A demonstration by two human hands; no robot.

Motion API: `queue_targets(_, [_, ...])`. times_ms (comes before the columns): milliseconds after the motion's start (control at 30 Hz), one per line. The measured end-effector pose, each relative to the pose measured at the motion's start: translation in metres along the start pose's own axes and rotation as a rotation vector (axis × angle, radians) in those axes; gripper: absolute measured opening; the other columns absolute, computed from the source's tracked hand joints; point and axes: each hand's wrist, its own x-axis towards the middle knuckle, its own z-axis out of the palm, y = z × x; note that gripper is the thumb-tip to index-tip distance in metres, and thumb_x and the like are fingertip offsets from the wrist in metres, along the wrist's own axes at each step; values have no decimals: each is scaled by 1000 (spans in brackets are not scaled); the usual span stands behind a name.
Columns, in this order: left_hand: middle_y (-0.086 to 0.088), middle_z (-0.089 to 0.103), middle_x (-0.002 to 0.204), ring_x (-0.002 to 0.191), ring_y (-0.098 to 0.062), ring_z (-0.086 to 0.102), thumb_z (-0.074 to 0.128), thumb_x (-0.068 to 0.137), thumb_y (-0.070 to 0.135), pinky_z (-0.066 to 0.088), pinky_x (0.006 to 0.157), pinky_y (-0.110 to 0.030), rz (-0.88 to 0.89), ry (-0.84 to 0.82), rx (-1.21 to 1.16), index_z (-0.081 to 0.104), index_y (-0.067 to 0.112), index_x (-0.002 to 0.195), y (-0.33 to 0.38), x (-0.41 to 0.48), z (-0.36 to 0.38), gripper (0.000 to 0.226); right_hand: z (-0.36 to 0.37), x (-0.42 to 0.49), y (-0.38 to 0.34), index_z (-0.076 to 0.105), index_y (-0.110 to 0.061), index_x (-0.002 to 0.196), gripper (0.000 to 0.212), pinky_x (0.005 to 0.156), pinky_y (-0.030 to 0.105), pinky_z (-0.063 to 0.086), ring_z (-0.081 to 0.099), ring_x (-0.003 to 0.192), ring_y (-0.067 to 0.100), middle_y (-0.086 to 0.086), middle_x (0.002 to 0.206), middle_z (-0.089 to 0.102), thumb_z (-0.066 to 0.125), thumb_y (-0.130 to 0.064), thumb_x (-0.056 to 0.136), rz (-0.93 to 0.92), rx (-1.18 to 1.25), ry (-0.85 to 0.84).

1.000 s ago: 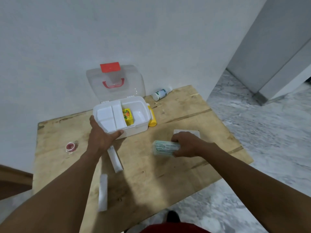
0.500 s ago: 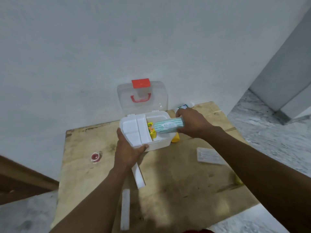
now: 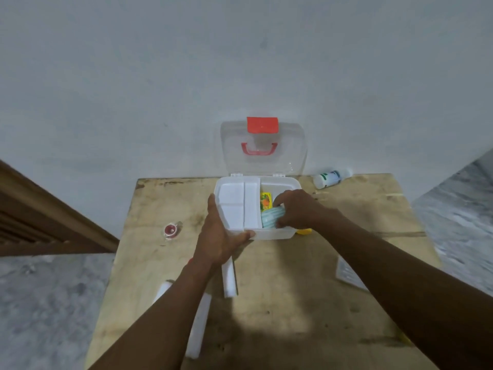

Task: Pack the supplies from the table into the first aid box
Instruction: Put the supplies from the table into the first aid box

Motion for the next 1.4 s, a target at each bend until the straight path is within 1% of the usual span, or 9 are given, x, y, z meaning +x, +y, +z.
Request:
queue_targets(167, [31, 51, 118, 111, 13, 51, 91, 62, 32, 47, 79, -5, 11, -1, -18, 28, 28, 136, 6, -1, 2, 97, 12, 4, -2, 65, -7, 125, 46, 103, 32, 40, 52, 124, 26, 9, 136, 54, 75, -25, 84, 3, 136, -23])
queue_targets(300, [19, 51, 121, 112, 7, 51, 88, 61, 41, 46, 78, -2, -4, -10, -24, 27, 28, 137, 12, -2, 2, 99, 20, 12, -6, 73, 2, 103, 26, 77, 28, 46, 62, 94, 22, 9, 105, 69, 74, -7, 78, 62, 344, 6])
queue_targets(467, [20, 49, 120, 111, 13, 48, 90, 63, 32, 46, 77, -3, -7, -11, -3, 26, 26, 138, 8, -1, 1, 98, 30, 15, -10, 66, 11, 99, 20, 86, 41, 52, 62, 100, 37, 23, 107, 67, 56, 4, 83, 88, 395, 26])
queue_targets(600, [23, 49, 116, 109, 14, 49, 90, 63, 29, 46, 74, -3, -5, -12, 18, 25, 33, 132, 6, -1, 2, 95, 32, 10, -11, 63, 5, 103, 20, 86, 40, 52, 63, 101, 35, 20, 108, 67, 55, 4, 84, 102, 375, 35])
queue_targets(867, [17, 55, 117, 107, -2, 58, 90, 59, 43, 57, 78, -26, -8, -18, 28, 23, 28, 132, 1, -1, 1, 100, 36, -17, -12, 64, -10, 103, 18, 79, 25, 41, 63, 102, 30, 8, 112, 66, 59, -10, 86, 137, 356, 245])
queue_targets(1000, [4, 54, 131, 116, -21, 57, 87, 55, 57, 55, 90, -46, -49, 9, 106, 9, 24, 144, 0, -1, 1, 122, 35, -48, -9, 64, -10, 104, 17, 88, 34, 48, 62, 102, 30, 9, 108, 69, 61, -12, 87, 149, 371, 425])
queue_targets(1100, [-3, 54, 134, 119, -28, 55, 88, 58, 52, 50, 92, -43, -52, 37, 135, 10, 23, 146, -1, -2, 5, 121, 42, -71, 2, 65, -9, 107, 21, 90, 40, 48, 62, 103, 31, 12, 108, 69, 61, -10, 87, 187, 368, 553])
queue_targets(1200, [-5, 55, 133, 119, -30, 54, 88, 60, 45, 48, 90, -42, -38, 48, 131, 15, 19, 145, -1, -2, 7, 115, 52, -93, 24, 63, -10, 111, 26, 87, 40, 50, 61, 103, 32, 14, 108, 66, 61, -10, 85, 273, 311, 509])
queue_targets(1400, [-9, 54, 135, 120, -35, 53, 87, 63, 47, 48, 90, -46, -54, 40, 173, 14, 19, 145, -2, -4, 10, 113, 70, -136, 81, 52, -11, 127, 44, 94, 37, 42, 51, 116, 34, 15, 125, 56, 64, -19, 86, 447, 161, 229])
